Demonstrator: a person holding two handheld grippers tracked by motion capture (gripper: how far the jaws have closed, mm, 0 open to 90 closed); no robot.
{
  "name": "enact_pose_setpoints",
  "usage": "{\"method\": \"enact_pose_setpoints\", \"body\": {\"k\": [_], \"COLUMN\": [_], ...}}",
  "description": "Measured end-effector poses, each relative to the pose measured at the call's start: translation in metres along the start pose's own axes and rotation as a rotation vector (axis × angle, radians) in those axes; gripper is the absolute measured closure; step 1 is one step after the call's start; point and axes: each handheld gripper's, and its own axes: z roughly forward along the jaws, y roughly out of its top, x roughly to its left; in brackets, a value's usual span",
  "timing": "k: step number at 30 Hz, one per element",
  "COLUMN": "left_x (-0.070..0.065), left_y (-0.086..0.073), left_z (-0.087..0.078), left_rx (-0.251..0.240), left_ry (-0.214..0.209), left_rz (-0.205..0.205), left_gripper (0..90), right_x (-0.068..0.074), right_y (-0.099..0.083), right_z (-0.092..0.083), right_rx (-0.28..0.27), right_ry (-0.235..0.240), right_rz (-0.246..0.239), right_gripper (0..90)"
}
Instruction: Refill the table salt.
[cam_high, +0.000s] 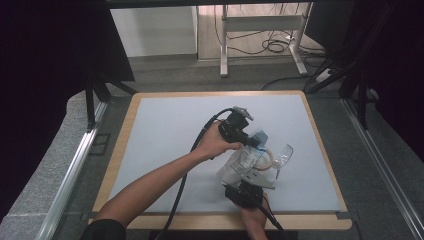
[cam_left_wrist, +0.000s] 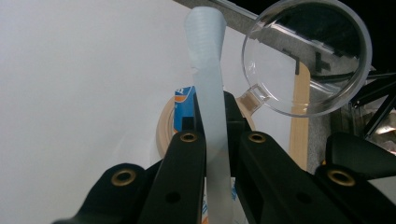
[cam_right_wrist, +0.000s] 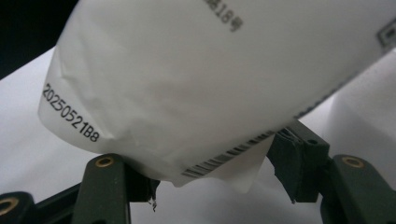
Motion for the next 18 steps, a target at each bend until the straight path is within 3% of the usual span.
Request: {"method": "enact_pose_setpoints", "body": {"k": [2, 10, 18], "left_x": [-0.0006, -0.0019, 0.0000], "left_y": [-0.0011, -0.0031, -0.0091], "left_z": [-0.0004, -0.0049, -0.0097], "left_rx": [-0.016, -0.050, -0.094], "left_ry": [-0.011, -0.021, -0.027], "left_rz": [-0.015, -0.011, -0.030], "left_gripper": [89.9, 90.0, 90.0], "right_x": [-0.0009, -0.0013, -0.0016], "right_y": [-0.0002, -0.0026, -0.0059], "right_z": [0.0000, 0.0036, 0.0014], "right_rx": [0.007, 0.057, 0.065], "right_ry": [0.001, 0.007, 0.003], "right_rz": [0.001, -0.013, -0.011], "right_gripper": [40.4, 34.7, 33.7]}}
